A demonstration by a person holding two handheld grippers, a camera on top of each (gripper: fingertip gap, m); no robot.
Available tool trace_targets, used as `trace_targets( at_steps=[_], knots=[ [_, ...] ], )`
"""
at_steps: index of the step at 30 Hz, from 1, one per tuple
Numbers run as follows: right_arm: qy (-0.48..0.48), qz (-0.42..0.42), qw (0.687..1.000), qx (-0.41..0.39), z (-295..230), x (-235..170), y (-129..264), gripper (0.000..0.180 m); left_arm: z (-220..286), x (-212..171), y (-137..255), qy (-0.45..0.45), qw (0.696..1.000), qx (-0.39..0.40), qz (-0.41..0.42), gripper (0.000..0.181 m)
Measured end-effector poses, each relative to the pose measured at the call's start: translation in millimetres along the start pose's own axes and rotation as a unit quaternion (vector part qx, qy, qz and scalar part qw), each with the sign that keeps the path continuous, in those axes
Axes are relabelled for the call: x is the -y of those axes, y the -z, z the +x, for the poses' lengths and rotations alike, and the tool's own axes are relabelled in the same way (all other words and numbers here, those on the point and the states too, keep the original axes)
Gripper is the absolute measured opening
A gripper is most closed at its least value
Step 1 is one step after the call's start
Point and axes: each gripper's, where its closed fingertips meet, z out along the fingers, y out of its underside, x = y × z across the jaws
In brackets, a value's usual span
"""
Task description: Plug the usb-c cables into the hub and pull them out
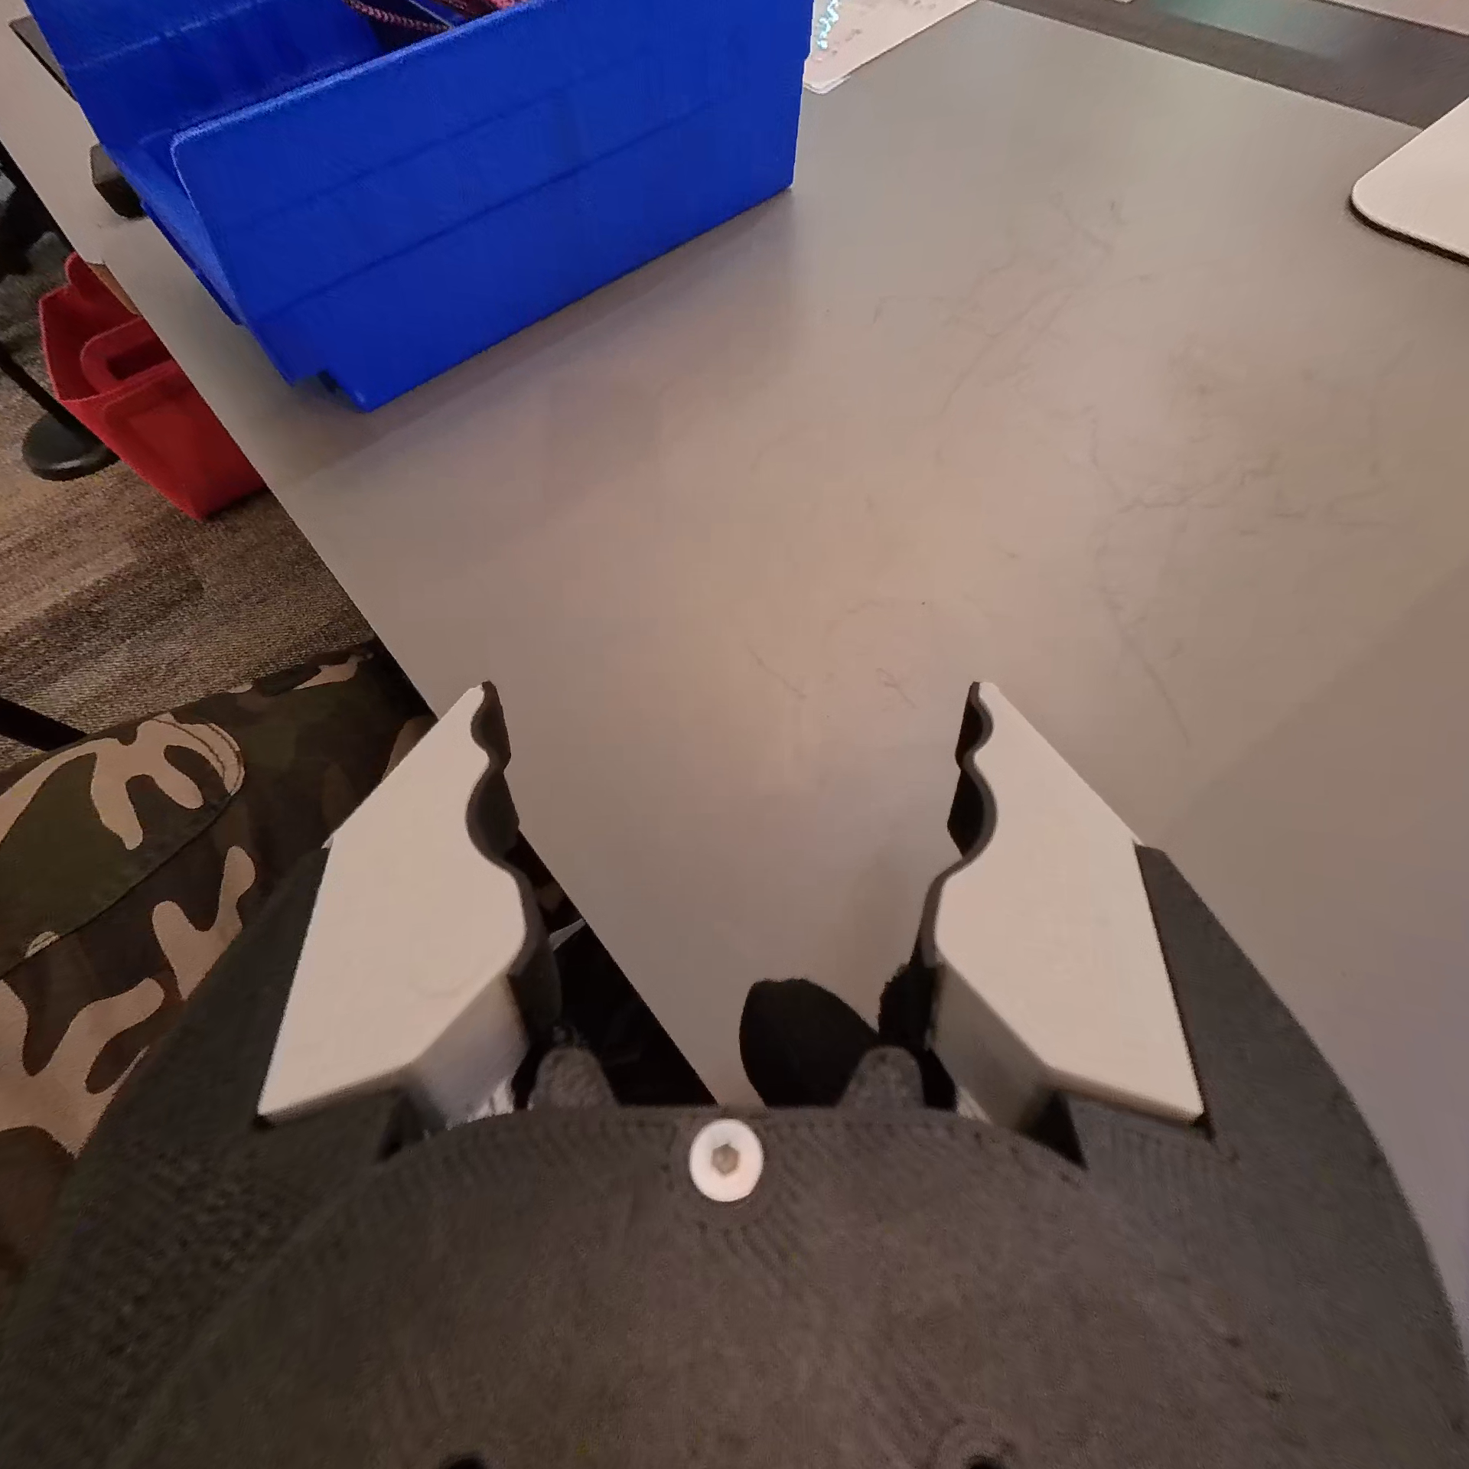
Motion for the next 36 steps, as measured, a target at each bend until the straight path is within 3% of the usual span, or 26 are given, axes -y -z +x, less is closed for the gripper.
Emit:
trace_targets(
  at_steps=[8, 13, 19, 30, 36],
  knots=[
    [0.004, 0.002, 1.000, -0.002, -0.9, 2.2, 2.5, 0.111, 38.7, 40.0, 35.7, -0.074, 0.994, 0.032, 0.072, 0.007],
    [0.007, 0.004, 1.000, -0.001, -2.4, 3.4, 3.3, 0.110, 37.3, 42.2, 38.2, -0.105, 0.990, 0.083, 0.051, 0.007],
    [0.010, 0.007, 1.000, -0.003, -2.8, 5.3, 5.2, 0.110, 37.2, 51.5, 48.5, -0.099, 0.986, 0.088, 0.102, 0.007],
    [0.008, 0.005, 1.000, 0.000, -3.1, 4.2, 4.0, 0.110, 107.7, 90.5, 85.6, -0.178, 0.966, 0.083, 0.165, 0.007],
    [0.010, 0.005, 1.000, 0.001, -3.8, 3.8, 4.4, 0.109, 114.7, 104.3, 93.3, -0.201, 0.957, 0.109, 0.181, 0.007]
  ],
)
